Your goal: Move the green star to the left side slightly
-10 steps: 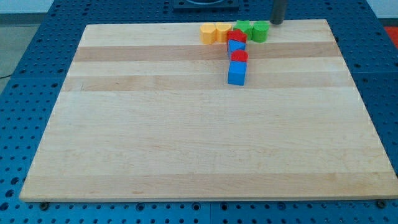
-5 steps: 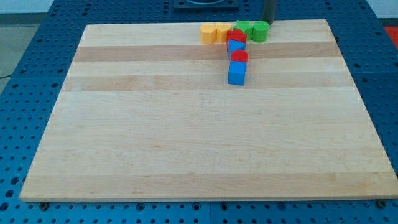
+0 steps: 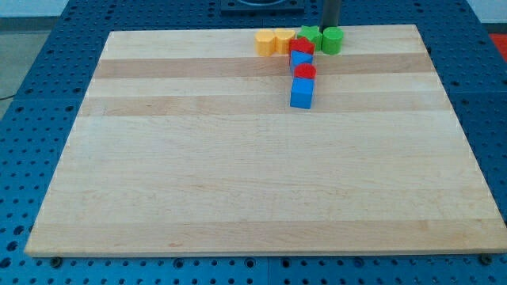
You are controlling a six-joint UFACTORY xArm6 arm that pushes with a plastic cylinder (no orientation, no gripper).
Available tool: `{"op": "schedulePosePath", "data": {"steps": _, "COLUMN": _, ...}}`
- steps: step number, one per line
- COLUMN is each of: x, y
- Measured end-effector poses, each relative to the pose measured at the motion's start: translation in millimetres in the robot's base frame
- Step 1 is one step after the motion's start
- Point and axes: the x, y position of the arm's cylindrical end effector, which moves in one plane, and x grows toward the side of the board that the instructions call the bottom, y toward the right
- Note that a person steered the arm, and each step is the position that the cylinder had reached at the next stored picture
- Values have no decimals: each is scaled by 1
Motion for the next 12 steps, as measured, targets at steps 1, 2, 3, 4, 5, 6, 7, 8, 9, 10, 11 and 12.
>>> {"op": "schedulePosePath", "data": {"steps": 1, "x": 0, "y": 0}}
{"op": "schedulePosePath", "data": {"steps": 2, "x": 0, "y": 7}}
{"op": "schedulePosePath", "data": {"steps": 3, "x": 15, "y": 18}}
{"op": "schedulePosePath", "data": {"steps": 4, "x": 29, "y": 46}}
{"op": "schedulePosePath", "data": {"steps": 5, "x": 31, "y": 43}}
{"op": "schedulePosePath", "data": {"steps": 6, "x": 19, "y": 16}}
{"op": "schedulePosePath", "data": {"steps": 7, "x": 8, "y": -8}}
{"op": "schedulePosePath", "data": {"steps": 8, "x": 7, "y": -34}}
{"op": "schedulePosePath", "data": {"steps": 9, "x": 8, "y": -57}}
{"op": "schedulePosePath", "data": {"steps": 10, "x": 27, "y": -61}}
{"op": "schedulePosePath", "data": {"steps": 11, "x": 34, "y": -61}}
{"op": "schedulePosePath", "data": {"steps": 12, "x": 36, "y": -41}}
